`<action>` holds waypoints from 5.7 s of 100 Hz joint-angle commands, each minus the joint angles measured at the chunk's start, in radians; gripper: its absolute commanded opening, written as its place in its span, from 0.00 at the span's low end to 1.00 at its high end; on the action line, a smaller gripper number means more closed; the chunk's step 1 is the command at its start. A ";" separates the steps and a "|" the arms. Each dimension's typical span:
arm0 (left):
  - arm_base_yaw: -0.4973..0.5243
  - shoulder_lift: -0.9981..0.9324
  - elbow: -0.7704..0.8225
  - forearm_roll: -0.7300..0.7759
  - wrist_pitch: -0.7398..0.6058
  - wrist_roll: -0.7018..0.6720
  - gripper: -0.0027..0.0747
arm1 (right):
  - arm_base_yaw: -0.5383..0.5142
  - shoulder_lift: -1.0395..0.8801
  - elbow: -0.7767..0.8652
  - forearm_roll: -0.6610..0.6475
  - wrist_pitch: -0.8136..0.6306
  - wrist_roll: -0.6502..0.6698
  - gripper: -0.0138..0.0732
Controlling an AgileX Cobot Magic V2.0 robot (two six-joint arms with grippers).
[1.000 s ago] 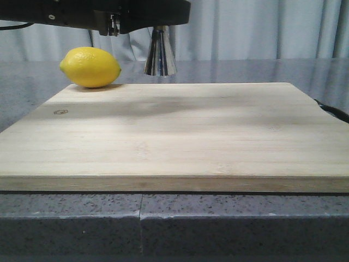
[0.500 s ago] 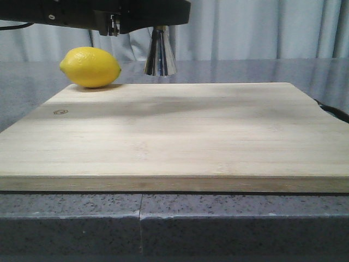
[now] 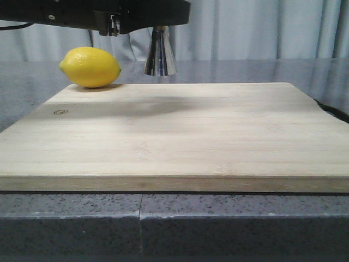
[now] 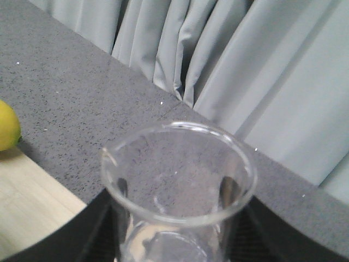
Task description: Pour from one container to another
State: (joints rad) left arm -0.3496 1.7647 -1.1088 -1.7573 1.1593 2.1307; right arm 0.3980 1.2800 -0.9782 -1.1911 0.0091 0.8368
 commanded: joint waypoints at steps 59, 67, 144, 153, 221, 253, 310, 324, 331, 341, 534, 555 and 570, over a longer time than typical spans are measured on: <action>-0.008 -0.052 -0.030 -0.093 0.098 -0.009 0.32 | -0.342 0.043 0.225 -0.002 -0.606 0.025 0.49; -0.008 -0.052 -0.030 -0.093 0.098 -0.009 0.32 | -0.342 0.075 0.225 -0.002 -0.636 -0.017 0.49; -0.008 -0.052 -0.030 -0.093 0.098 -0.009 0.32 | -0.342 0.280 0.219 0.122 -0.700 -0.181 0.49; -0.008 -0.052 -0.030 -0.093 0.098 -0.009 0.32 | -0.342 0.280 0.219 0.122 -0.699 -0.181 0.50; -0.008 -0.052 -0.030 -0.093 0.098 -0.009 0.32 | -0.342 0.099 0.219 -0.229 -0.542 0.366 0.77; -0.008 -0.052 -0.030 -0.093 0.098 -0.009 0.32 | -0.340 -0.072 0.219 -0.658 -0.540 0.922 0.77; -0.008 -0.052 -0.030 -0.093 0.098 -0.009 0.32 | -0.340 -0.226 0.222 -0.685 -0.596 1.120 0.77; -0.008 -0.052 -0.030 -0.093 0.098 -0.009 0.32 | -0.340 -0.250 0.222 -0.685 -0.604 1.146 0.77; -0.008 -0.052 -0.030 -0.093 0.098 -0.009 0.32 | -0.340 -0.254 0.222 -0.652 -0.618 1.095 0.77; -0.008 -0.052 -0.030 -0.093 0.098 -0.009 0.32 | -0.340 -0.254 0.222 -0.530 -0.631 0.956 0.77; -0.008 -0.052 -0.030 -0.093 0.095 -0.009 0.32 | -0.131 -0.535 0.409 1.113 0.026 -0.898 0.77; -0.008 -0.052 -0.030 -0.093 0.095 -0.009 0.32 | -0.131 -0.535 0.409 1.113 0.026 -0.898 0.77; -0.008 -0.052 -0.030 -0.093 0.094 -0.009 0.32 | -0.131 -0.535 0.409 1.113 0.026 -0.898 0.77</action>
State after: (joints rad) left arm -0.3496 1.7647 -1.1088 -1.7573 1.1593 2.1307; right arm 0.2634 0.7512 -0.5426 -0.0781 0.1062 -0.0549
